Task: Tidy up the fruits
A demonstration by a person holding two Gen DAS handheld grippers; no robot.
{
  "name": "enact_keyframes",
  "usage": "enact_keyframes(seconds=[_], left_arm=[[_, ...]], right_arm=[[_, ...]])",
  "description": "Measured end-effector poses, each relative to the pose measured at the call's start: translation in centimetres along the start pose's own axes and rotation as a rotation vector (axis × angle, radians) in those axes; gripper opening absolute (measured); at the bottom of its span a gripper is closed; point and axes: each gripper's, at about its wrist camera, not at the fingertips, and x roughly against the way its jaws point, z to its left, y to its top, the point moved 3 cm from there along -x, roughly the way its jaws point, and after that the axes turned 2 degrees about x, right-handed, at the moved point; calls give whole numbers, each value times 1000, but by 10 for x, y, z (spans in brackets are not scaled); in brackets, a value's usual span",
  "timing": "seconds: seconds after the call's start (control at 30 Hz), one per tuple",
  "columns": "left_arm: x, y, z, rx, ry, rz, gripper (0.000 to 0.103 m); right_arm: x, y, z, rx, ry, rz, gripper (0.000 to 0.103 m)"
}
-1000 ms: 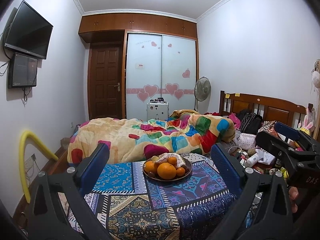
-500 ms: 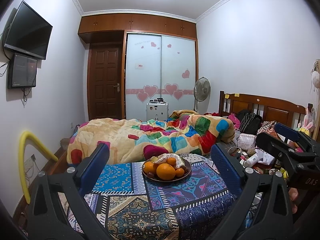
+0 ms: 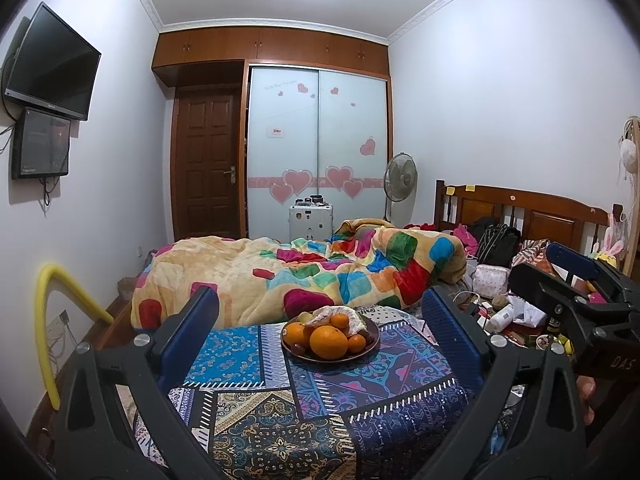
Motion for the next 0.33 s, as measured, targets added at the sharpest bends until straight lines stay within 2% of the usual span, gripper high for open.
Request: enact_keyframes(seconds=[0.33], left_arm=[[-2,0,3,14,-16,14,103]], right_arm=[[0,0,1,-1,0,0,103]])
